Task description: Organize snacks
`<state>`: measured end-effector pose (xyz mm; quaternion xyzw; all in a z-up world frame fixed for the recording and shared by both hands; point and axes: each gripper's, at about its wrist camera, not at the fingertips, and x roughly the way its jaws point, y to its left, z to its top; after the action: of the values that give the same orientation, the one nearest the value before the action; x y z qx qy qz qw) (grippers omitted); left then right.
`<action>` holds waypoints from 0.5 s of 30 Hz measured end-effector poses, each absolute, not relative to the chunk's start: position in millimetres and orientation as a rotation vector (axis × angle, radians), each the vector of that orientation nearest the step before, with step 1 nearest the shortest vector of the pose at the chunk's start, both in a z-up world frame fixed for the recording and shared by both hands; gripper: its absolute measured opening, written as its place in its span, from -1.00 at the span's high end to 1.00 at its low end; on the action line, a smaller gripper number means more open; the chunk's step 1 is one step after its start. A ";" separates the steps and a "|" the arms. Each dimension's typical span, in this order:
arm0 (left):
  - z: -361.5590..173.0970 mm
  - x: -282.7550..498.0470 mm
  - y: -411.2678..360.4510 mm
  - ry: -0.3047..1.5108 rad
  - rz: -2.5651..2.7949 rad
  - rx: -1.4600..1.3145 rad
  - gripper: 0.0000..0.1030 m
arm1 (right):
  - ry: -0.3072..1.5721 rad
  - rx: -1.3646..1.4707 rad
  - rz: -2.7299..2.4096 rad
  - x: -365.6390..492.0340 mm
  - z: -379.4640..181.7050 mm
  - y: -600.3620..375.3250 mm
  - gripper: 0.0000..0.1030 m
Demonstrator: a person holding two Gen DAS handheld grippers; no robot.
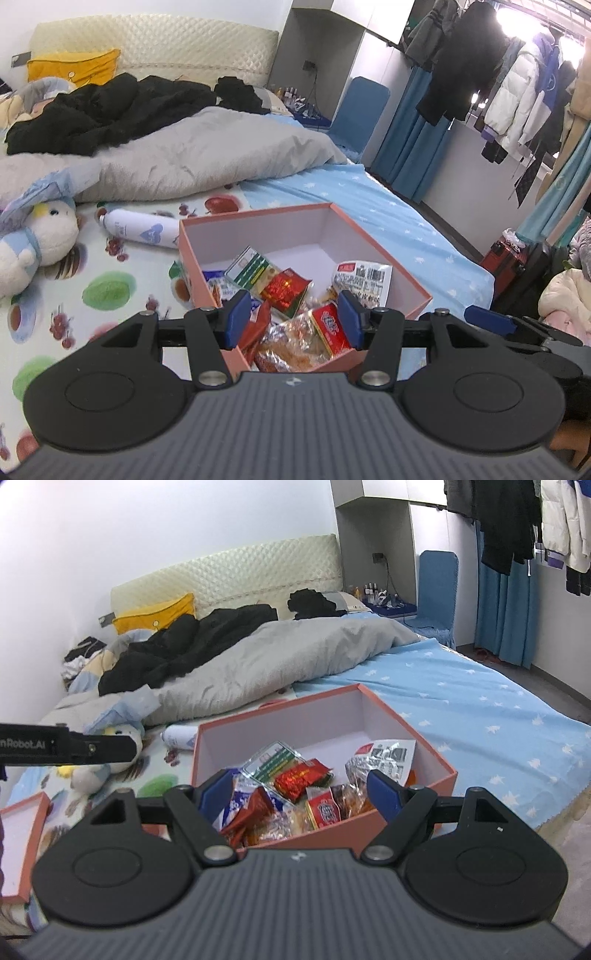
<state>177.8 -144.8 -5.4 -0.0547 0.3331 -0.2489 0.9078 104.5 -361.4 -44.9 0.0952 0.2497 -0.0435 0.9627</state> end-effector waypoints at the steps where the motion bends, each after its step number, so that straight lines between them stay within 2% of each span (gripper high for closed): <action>1: -6.2 176.6 -144.1 0.693 -0.514 -0.116 -0.12 | 0.504 0.186 -0.091 102.2 -44.8 -360.6 -0.58; 15: -11.7 160.5 -146.9 0.680 -0.521 -0.077 -0.13 | 0.494 0.148 -0.124 91.4 -50.9 -354.7 -0.58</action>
<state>160.5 -146.9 -11.7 -0.0374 0.3297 -0.2524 0.9089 91.4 -354.7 -50.9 0.0734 0.2441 -0.0613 0.9650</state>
